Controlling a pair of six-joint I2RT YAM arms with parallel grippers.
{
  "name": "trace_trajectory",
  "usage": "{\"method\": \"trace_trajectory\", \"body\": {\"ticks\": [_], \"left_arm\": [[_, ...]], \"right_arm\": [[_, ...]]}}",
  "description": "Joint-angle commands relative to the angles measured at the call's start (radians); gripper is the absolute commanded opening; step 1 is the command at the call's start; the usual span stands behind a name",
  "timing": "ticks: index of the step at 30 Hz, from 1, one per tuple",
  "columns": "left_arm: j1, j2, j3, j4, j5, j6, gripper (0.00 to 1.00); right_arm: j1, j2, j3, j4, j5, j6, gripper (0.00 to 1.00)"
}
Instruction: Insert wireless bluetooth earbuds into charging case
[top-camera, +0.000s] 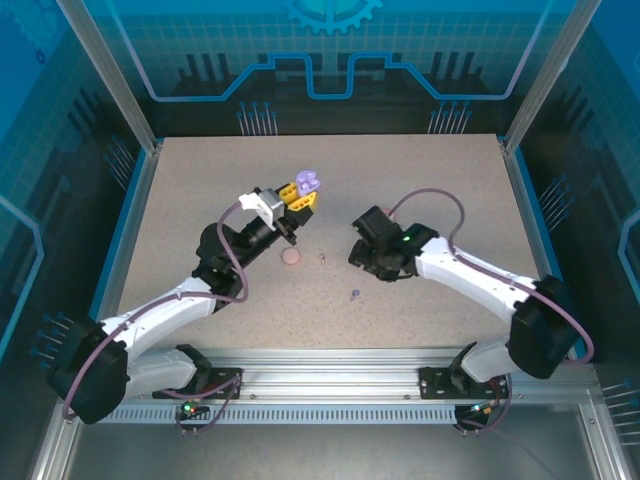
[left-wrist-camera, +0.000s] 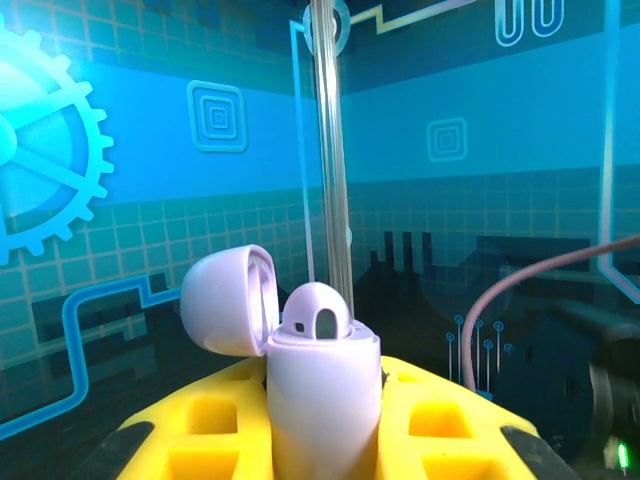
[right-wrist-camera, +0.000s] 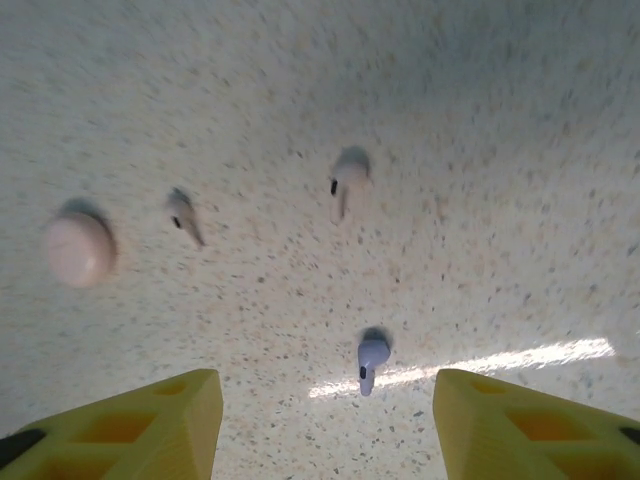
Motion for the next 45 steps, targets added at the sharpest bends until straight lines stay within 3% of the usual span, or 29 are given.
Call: {"method": "trace_trajectory", "body": {"ticks": [1,13,45], "left_arm": [[-0.006,-0.043,-0.021,0.069,-0.03,-0.02,0.0],[-0.005,-0.086,-0.054,0.079,-0.041,-0.029,0.0],[-0.005,-0.083,-0.054,0.09,-0.041,-0.027,0.0]], "right_arm": [[0.056,0.09,0.016,-0.068,0.081,0.189,0.56],[0.12,0.35,0.113,-0.103,0.051,0.291,0.46],[0.118,0.418,0.078,-0.045,0.014,0.285,0.32]]}}
